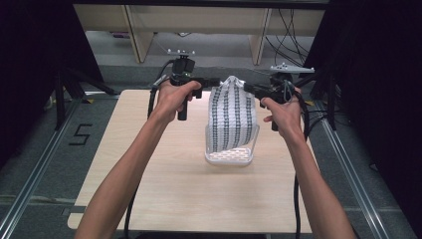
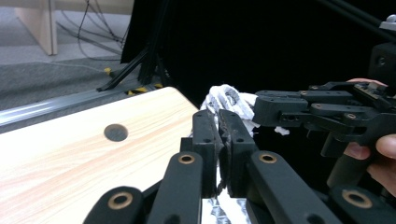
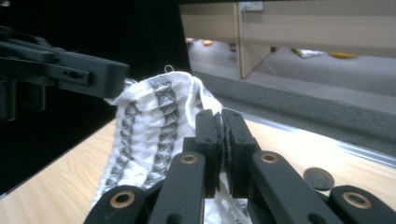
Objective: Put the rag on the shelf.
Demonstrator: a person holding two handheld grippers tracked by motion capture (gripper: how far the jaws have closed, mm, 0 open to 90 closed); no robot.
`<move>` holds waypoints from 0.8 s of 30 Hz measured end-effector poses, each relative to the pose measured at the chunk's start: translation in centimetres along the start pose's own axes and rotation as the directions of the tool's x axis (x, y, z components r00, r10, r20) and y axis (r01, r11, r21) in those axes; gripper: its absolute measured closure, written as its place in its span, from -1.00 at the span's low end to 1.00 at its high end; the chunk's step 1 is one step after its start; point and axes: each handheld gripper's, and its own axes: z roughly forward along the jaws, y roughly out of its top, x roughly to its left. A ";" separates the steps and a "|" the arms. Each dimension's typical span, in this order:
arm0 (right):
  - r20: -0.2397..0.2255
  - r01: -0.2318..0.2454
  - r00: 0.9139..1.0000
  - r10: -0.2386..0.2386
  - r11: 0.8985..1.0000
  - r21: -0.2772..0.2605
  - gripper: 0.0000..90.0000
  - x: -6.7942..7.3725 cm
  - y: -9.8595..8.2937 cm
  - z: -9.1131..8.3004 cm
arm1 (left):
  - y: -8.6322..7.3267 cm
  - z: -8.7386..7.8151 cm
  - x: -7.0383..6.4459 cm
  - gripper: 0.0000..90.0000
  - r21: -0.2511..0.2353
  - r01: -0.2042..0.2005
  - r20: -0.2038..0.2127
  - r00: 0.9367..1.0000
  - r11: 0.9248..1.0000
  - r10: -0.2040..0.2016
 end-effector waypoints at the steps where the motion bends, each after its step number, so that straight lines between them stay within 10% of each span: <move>1: 0.011 0.000 1.000 -0.001 1.000 0.005 0.92 -0.2 -0.1 0.2 | -0.1 0.2 0.2 0.89 0.002 0.006 0.003 1.000 1.000 -0.006; 18: 0.057 -0.066 0.997 0.061 0.994 0.084 0.85 -1.6 -1.8 3.1 | -2.8 2.7 4.1 0.83 0.049 0.093 -0.021 0.996 0.994 -0.092; 24: 0.089 -0.071 0.994 0.060 0.990 0.125 0.51 -1.7 -2.2 3.8 | -3.4 3.2 3.9 0.32 0.128 0.088 -0.030 0.996 0.988 -0.084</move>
